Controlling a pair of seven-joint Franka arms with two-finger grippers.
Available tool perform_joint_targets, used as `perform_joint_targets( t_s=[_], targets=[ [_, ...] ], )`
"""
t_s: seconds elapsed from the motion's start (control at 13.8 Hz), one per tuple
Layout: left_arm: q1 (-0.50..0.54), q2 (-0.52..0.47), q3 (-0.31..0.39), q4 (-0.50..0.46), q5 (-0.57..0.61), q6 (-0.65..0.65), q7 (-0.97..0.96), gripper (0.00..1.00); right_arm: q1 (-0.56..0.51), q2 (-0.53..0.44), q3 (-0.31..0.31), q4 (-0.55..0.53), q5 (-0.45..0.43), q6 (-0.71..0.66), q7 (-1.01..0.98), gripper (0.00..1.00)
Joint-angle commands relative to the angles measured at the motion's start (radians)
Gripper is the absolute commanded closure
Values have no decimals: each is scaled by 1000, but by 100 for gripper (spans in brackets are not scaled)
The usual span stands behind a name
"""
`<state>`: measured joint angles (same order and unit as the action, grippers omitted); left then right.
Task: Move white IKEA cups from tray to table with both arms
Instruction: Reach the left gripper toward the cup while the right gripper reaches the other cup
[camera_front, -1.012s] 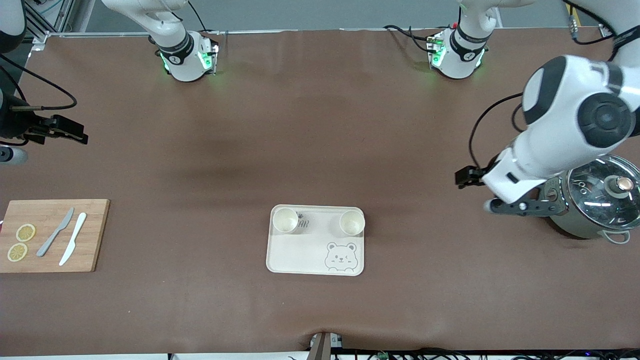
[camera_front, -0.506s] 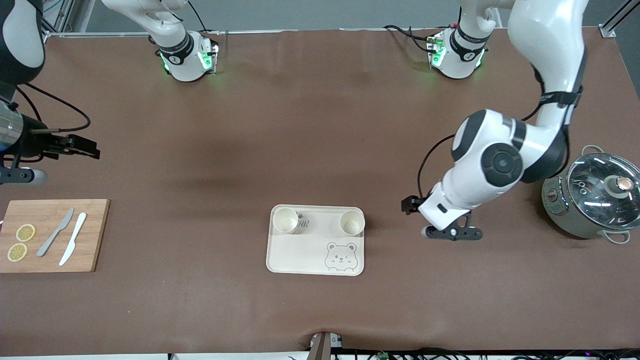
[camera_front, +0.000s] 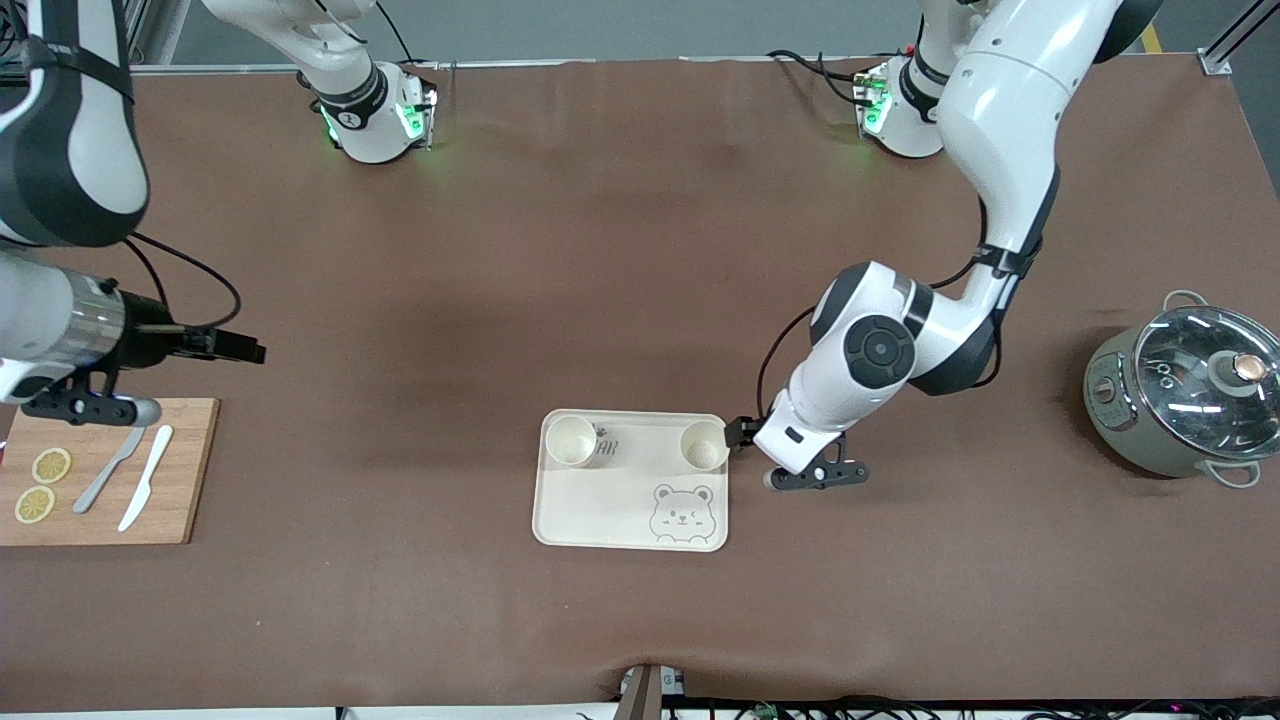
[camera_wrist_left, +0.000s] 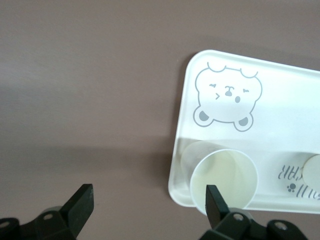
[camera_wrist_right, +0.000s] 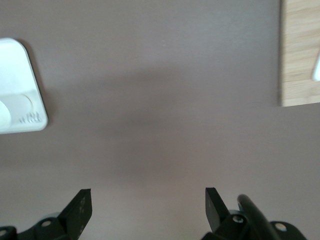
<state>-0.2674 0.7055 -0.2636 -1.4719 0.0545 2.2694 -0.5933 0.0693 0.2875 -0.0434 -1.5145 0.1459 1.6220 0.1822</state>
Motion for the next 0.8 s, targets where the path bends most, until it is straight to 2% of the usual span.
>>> perform_joint_targets(
  t_s=[0.0, 0.07, 0.22, 0.43, 0.51, 0.65, 0.72],
  targets=[
    [-33, 32, 9, 18, 4, 16, -19, 22, 59, 50, 0, 19, 35, 41, 129, 0],
    [-44, 48, 9, 18, 1, 21, -20, 26, 70, 65, 0, 19, 49, 53, 163, 0],
    [-49, 71, 9, 18, 2, 33, -34, 29, 87, 90, 0, 17, 104, 81, 200, 0],
    [-59, 100, 9, 18, 5, 62, -34, 38, 133, 120, 0, 17, 112, 145, 281, 0],
    [-64, 106, 10, 18, 5, 65, -34, 48, 148, 137, 0, 19, 113, 177, 307, 0],
    [-64, 111, 10, 18, 5, 65, -34, 87, 197, 176, 2, 19, 113, 248, 386, 0],
    [-65, 111, 9, 18, 4, 65, -34, 100, 223, 192, 2, 19, 113, 286, 414, 0]
  ],
)
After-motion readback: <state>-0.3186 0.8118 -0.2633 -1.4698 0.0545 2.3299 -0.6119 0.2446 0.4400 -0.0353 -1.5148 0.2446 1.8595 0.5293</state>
